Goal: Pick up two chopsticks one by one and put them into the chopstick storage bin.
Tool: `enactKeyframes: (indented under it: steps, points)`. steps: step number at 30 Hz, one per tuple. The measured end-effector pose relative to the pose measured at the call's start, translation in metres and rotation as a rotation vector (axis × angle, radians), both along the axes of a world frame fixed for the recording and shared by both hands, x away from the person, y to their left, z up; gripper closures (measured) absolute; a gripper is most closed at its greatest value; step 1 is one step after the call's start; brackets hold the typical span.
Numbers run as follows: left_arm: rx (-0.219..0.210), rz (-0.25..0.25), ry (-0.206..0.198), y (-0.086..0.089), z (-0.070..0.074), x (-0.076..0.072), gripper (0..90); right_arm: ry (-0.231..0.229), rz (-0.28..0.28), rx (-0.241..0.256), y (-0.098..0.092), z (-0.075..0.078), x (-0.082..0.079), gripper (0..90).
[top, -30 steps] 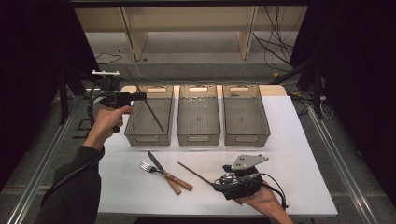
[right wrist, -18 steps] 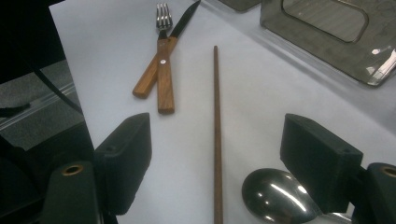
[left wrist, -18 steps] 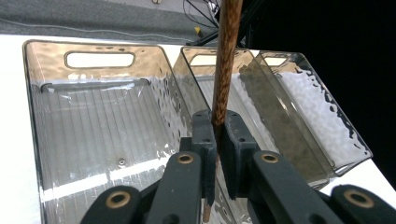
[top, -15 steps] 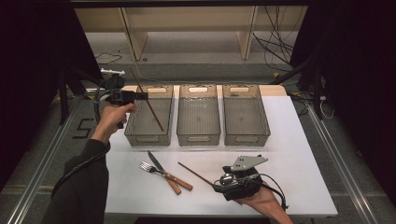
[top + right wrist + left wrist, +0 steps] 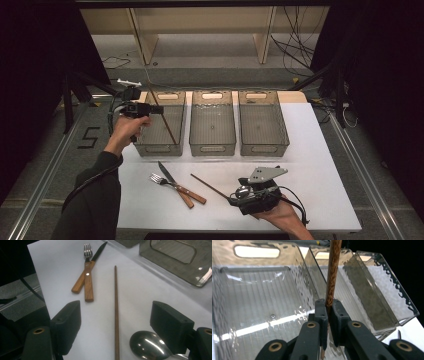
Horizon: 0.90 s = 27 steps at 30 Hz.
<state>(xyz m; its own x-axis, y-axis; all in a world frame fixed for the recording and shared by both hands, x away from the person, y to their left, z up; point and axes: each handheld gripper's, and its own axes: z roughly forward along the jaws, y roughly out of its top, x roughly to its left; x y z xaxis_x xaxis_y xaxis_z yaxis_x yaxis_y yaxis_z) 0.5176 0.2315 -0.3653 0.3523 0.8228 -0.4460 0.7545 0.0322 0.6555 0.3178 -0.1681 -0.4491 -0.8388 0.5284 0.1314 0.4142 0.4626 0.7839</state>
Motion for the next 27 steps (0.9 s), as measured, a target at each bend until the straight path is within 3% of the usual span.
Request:
enactKeyframes:
  steps: [17, 24, 27]
  points:
    - [0.018, -0.025, 0.067, -0.012, -0.017, 0.008, 84.1, -0.001, 0.001, -0.001, -0.001, 0.000, 0.000, 25.7]
    - [0.021, -0.004, 0.068, -0.013, -0.019, 0.010, 82.9, 0.003, 0.000, 0.000, -0.001, 0.000, 0.000, 25.8]
    - [0.018, -0.005, 0.078, -0.016, -0.022, 0.012, 70.7, 0.003, 0.001, -0.004, 0.000, -0.001, 0.000, 25.8]
